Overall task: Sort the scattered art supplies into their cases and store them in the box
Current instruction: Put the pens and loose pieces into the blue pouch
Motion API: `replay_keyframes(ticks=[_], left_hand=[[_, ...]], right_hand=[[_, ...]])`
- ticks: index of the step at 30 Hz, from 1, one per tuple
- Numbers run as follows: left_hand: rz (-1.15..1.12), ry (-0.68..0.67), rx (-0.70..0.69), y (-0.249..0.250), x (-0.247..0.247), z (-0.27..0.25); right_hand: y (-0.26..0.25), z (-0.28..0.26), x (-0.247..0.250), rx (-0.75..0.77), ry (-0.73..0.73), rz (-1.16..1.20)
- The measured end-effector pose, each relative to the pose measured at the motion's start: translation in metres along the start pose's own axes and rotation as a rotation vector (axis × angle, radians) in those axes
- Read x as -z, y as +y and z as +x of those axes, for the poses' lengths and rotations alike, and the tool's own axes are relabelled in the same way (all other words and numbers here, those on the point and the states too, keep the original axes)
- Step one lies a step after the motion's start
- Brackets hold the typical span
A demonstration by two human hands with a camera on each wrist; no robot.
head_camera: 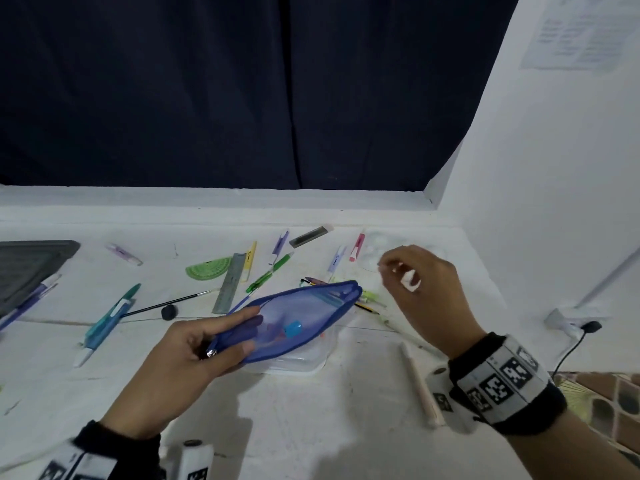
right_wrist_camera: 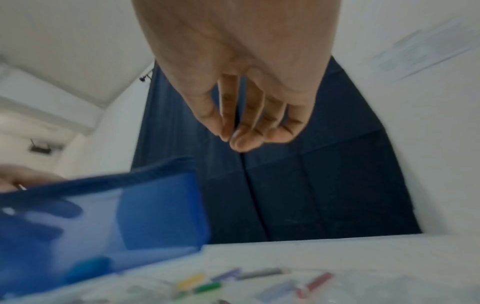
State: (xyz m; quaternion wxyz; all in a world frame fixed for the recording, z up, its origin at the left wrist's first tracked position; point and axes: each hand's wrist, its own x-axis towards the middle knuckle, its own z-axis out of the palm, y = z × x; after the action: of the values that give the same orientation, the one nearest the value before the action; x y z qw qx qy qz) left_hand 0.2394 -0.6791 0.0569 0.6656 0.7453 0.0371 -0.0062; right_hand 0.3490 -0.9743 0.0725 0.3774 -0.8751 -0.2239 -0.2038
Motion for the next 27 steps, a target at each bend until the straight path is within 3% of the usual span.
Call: replay_keyframes(ticks=[6, 10, 17, 20, 24, 27], left_hand=[[-0.010, -0.010, -0.003, 0.003, -0.002, 0.008], [0.022, -0.023, -0.010, 0.003, -0.007, 0.008], [0.029, -0.017, 0.016, -0.002, -0.008, 0.008], [0.008, 0.002, 0.045, -0.004, -0.005, 0.008], [0.029, 0.026, 0.060, -0.004, 0.000, 0.007], [0.045, -0.003, 0.063, 0.000, 0.002, 0.010]], right_hand=[[0.073, -0.022, -0.005, -0.366, -0.621, -0.458], [0.085, -0.034, -0.013, -0.436, -0.731, -0.548], [0.088, -0.035, -0.023, -0.467, -0.693, -0.556], [0.077, -0.034, -0.022, -0.423, -0.542, -0.508], [0.034, -0.024, -0.023, -0.123, -0.187, -0.218], [-0.008, -0.014, -0.025, 0.166, -0.171, -0.154]])
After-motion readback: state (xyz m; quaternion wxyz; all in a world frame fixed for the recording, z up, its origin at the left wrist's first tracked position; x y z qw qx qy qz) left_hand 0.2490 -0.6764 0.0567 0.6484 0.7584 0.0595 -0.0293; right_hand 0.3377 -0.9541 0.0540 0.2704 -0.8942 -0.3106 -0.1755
